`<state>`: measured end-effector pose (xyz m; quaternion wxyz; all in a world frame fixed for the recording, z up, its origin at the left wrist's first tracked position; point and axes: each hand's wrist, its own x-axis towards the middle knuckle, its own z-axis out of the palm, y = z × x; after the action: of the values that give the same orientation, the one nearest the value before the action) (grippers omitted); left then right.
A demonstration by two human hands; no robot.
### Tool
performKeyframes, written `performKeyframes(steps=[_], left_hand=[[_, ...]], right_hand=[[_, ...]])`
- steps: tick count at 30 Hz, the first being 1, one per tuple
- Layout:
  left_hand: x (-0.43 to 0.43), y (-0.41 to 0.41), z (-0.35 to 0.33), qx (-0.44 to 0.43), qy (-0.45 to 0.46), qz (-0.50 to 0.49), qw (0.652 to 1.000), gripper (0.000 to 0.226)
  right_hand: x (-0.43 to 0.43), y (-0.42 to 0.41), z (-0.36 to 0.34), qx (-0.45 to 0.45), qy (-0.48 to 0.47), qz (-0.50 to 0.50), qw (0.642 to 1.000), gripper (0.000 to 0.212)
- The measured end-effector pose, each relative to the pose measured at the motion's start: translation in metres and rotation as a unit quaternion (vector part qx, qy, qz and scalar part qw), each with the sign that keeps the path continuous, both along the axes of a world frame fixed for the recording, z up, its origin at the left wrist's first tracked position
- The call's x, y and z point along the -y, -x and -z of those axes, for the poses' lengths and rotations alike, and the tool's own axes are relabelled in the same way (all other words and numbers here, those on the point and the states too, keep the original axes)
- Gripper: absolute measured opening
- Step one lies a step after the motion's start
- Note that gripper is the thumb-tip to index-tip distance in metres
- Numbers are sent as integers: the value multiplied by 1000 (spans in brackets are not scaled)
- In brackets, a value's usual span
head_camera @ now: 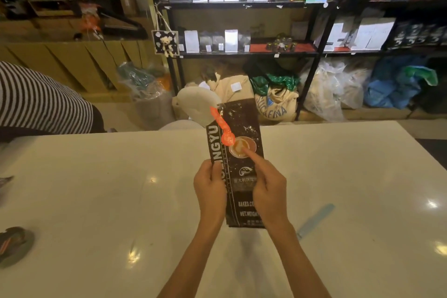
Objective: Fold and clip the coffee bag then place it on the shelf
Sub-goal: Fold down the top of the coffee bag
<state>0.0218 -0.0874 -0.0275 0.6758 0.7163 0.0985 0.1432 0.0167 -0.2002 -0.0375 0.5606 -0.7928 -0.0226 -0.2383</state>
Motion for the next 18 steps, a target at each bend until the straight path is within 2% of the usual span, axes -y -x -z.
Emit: performKeyframes(steps=[5,7,10,12,14,16,18], left_hand=[[5,13,-12,65,-12,-54,996,22],[7,11,-17,83,-17,-36,996,18],[-3,3,-8,66,-8,-39,997,14],[-10,2,3,51,19,7,998,13],[-16,8,14,31,42,62,997,18],[-18,15,27,23,47,85,995,24],[-20,19,35,10,51,95,994,29]], right_hand=[[-20,6,-3,70,54,69,994,51],[-22,6,-9,63,5,90,994,47],[-20,14,-14,0,-42,-24,999,33],[-6,24,-5,-57,-59,-81,993,36],[19,37,16,-86,-15,12,996,38],[54,52,45,-127,87,133,979,45],[86,68,73,-203,191,143,950,58]])
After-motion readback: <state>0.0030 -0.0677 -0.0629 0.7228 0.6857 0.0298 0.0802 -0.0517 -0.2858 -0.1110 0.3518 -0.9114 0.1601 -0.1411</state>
